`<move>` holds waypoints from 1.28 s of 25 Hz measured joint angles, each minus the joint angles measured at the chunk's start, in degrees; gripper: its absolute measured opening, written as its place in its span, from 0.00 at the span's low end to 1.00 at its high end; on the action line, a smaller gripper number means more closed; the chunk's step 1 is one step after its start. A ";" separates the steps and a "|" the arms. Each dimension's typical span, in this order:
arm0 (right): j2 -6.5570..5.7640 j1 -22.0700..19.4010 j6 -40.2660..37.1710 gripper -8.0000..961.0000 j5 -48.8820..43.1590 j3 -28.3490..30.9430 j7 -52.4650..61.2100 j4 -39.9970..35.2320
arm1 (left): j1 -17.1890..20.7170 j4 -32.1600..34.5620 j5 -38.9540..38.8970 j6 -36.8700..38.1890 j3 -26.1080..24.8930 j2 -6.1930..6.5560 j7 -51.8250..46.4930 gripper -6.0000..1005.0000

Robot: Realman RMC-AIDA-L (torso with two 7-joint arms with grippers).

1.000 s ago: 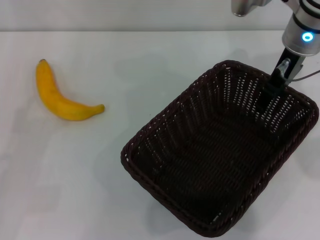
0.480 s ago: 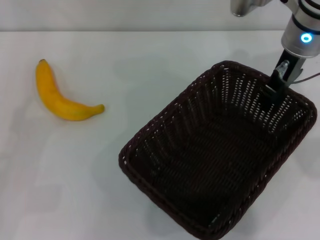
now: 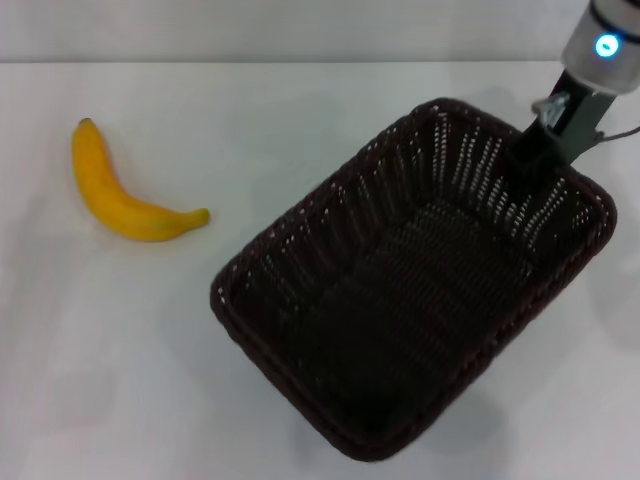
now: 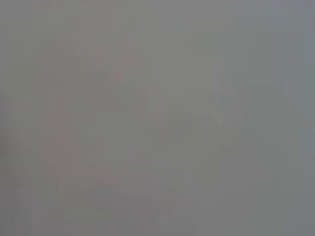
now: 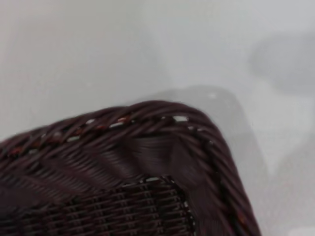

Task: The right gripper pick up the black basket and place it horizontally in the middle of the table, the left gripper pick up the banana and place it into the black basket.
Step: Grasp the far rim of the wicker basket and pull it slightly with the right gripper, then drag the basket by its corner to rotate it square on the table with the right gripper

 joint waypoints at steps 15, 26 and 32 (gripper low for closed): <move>-1.68 -17.85 11.37 0.17 9.04 17.45 8.96 -18.01 | -1.05 0.03 -0.18 4.38 0.48 2.52 1.30 0.87; 1.14 -23.71 9.71 0.17 9.80 12.46 9.84 -23.89 | -2.81 0.03 0.57 5.17 0.64 3.07 1.29 0.87; 0.95 -23.09 8.71 0.16 10.16 7.83 10.29 -26.97 | -2.95 0.04 0.98 5.27 0.59 2.99 1.28 0.87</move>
